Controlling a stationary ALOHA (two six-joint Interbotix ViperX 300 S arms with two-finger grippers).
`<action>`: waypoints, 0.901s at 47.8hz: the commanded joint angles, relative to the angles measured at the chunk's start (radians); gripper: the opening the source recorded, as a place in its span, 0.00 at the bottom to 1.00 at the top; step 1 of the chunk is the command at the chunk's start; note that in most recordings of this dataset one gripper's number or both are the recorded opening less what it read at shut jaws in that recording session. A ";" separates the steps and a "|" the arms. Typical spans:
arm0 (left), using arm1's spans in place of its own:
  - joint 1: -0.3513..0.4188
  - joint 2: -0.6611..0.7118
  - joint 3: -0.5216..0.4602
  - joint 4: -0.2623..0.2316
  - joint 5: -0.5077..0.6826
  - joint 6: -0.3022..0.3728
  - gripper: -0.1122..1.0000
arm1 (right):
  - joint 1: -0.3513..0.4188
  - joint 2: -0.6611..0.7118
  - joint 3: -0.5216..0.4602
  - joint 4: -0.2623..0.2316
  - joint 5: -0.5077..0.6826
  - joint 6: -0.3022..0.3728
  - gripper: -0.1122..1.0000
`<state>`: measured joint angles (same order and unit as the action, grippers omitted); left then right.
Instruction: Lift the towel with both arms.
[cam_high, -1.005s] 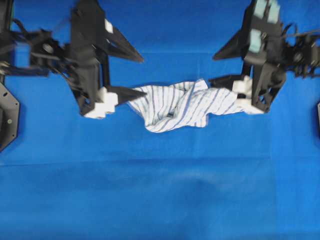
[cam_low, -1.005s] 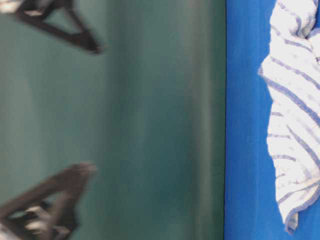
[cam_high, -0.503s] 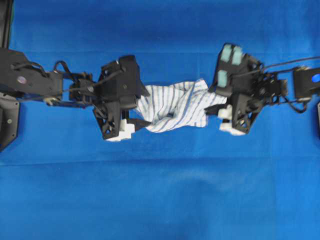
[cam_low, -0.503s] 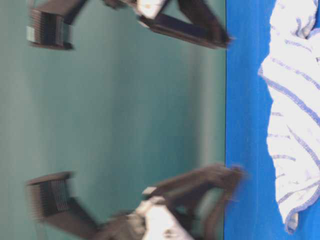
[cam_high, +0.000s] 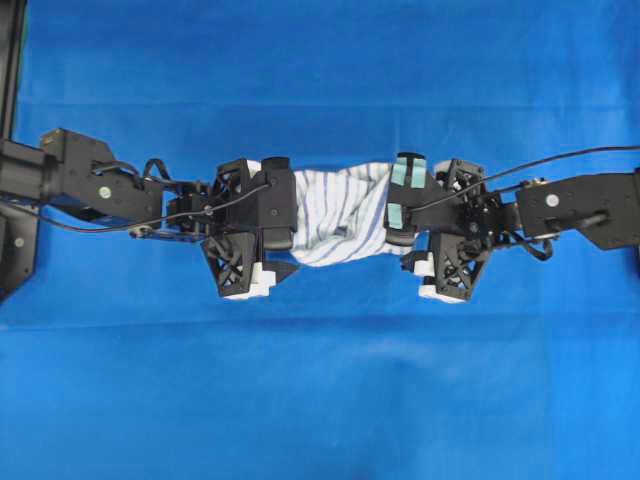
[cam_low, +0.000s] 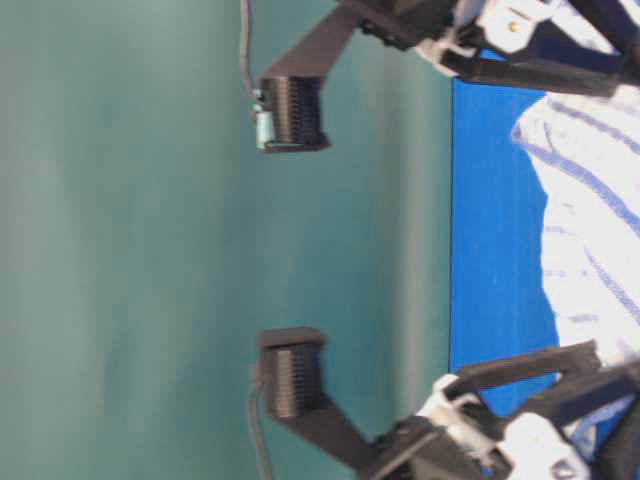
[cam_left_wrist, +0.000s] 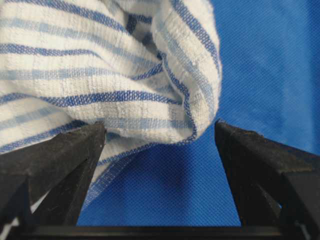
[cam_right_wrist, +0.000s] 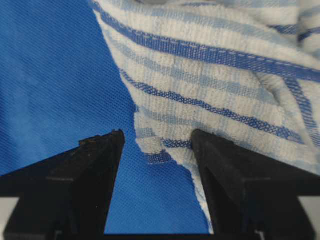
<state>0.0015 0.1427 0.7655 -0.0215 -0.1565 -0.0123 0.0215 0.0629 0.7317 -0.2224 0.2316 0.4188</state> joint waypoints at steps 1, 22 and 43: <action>-0.002 0.014 -0.009 -0.003 -0.021 -0.002 0.92 | -0.003 0.003 -0.011 0.000 -0.025 0.002 0.65; 0.008 0.028 -0.014 -0.005 -0.017 -0.003 0.75 | -0.041 0.026 -0.014 -0.002 -0.034 0.000 0.59; 0.025 0.006 -0.015 -0.005 0.005 -0.002 0.15 | -0.054 0.026 -0.017 -0.002 -0.034 -0.002 0.17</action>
<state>0.0215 0.1764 0.7609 -0.0245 -0.1549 -0.0138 -0.0261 0.0982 0.7317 -0.2224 0.2040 0.4188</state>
